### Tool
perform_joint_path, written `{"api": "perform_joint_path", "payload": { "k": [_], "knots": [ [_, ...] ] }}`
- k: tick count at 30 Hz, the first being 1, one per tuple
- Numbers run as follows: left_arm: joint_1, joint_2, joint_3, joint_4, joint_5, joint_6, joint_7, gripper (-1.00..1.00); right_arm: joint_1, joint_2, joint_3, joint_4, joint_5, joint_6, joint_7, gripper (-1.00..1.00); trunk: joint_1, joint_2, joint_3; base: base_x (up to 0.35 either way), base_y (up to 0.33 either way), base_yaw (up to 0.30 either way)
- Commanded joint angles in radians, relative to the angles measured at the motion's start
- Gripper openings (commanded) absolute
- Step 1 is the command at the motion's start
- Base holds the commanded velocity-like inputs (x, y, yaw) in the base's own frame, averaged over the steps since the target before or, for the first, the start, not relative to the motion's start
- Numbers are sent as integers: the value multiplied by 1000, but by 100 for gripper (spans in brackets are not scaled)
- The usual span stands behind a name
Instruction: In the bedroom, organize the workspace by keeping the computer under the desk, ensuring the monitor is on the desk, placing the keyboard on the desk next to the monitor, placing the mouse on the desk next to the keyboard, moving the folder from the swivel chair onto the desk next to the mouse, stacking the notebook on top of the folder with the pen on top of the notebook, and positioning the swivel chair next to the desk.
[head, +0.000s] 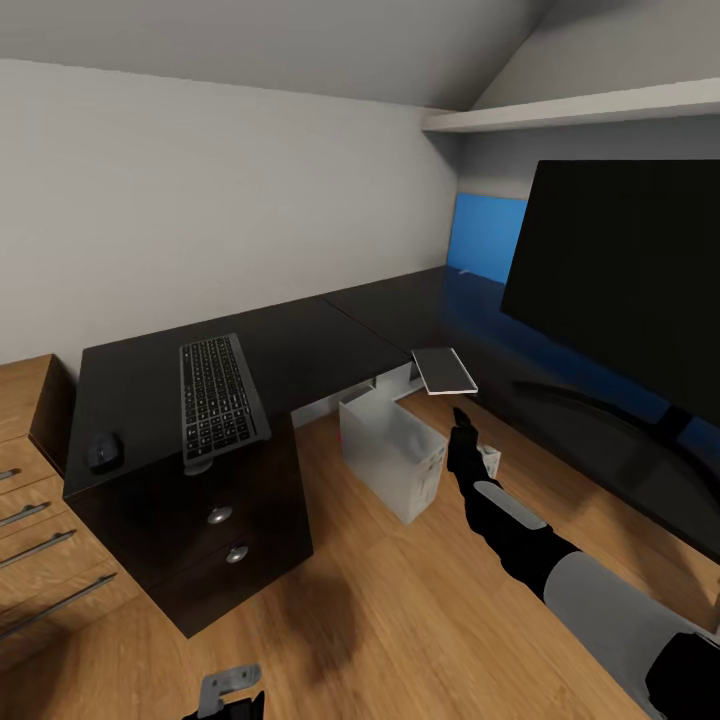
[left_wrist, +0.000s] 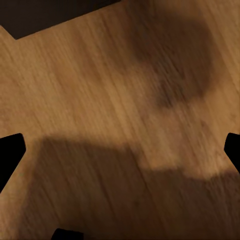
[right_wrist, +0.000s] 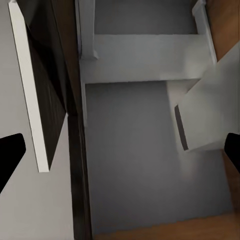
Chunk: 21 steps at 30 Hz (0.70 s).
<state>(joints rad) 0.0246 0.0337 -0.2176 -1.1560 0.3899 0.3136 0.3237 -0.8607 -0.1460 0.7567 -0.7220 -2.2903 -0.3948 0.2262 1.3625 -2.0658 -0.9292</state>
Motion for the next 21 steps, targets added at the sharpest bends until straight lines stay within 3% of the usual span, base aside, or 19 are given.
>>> {"api": "perform_joint_path", "payload": {
  "k": [1, 21],
  "knots": [
    [0, 1, -3, -1, 10, 2, 9, 100, -1, -1, 8, -1, -11, -7, 6, 100, 0, 0, -1, 0, 0, 0],
    [0, -3, -3, 47, 10, 2, 11, 100, -1, -2, 4, -1, -8, -9, 7, 100, 0, 0, -1, 72, 0, 0]
  ]
}}
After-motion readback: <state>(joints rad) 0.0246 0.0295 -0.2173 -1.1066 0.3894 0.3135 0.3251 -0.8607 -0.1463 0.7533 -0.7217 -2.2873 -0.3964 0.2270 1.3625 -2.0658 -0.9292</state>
